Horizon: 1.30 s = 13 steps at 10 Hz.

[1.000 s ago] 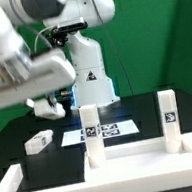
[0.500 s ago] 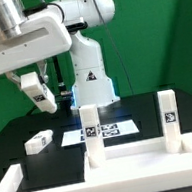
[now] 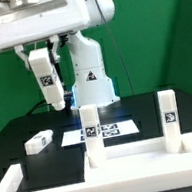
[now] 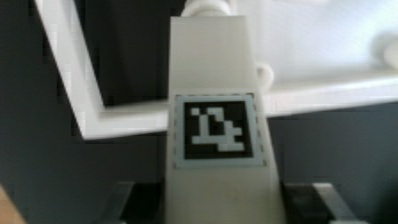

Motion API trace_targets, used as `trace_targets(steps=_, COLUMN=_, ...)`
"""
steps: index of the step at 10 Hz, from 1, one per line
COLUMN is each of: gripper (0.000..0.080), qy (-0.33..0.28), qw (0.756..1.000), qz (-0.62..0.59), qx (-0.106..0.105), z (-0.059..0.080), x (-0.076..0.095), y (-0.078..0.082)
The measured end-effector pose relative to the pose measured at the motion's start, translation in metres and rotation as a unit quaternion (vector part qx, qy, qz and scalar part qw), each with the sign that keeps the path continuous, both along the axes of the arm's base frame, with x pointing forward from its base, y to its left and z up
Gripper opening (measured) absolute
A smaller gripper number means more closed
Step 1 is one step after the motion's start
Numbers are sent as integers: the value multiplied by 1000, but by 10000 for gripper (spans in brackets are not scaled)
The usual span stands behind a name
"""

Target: Assemble desk

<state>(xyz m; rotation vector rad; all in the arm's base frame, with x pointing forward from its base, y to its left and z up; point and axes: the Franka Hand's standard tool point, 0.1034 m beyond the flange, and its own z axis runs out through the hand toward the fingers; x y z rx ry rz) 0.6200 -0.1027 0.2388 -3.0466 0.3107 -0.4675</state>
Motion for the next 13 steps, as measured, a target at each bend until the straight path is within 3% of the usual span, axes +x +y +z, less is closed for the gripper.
trace_targets(steps=1, gripper=290, qy=-43, qw=999, qz=-16, qx=-3, z=8, x=17, y=23)
trace_targets(steps=3, gripper=290, qy=-132, qw=990, qz=-58, qx=1, z=-1, x=35, y=74)
trace_targets(steps=4, gripper=290, qy=-170, qw=984, qz=-56, qx=-8, z=-10, x=28, y=85)
trace_targets(steps=6, gripper=290, qy=-191, qw=980, qz=-56, qx=-17, z=-11, x=28, y=82)
trace_targets(steps=8, gripper=290, qy=-185, qw=981, qz=-53, qx=-17, z=-16, x=27, y=86)
trace_targets(steps=9, gripper=290, qy=-179, qw=983, qz=-38, qx=-15, z=-35, x=23, y=115)
trace_targets(steps=10, gripper=290, qy=-139, qw=990, qz=-3, qx=-17, z=-56, x=24, y=155)
trace_targets(steps=11, gripper=290, qy=-105, qw=994, qz=19, qx=-26, z=-58, x=35, y=176)
trace_targets(steps=13, gripper=290, qy=-107, qw=993, qz=23, qx=-37, z=-62, x=41, y=176)
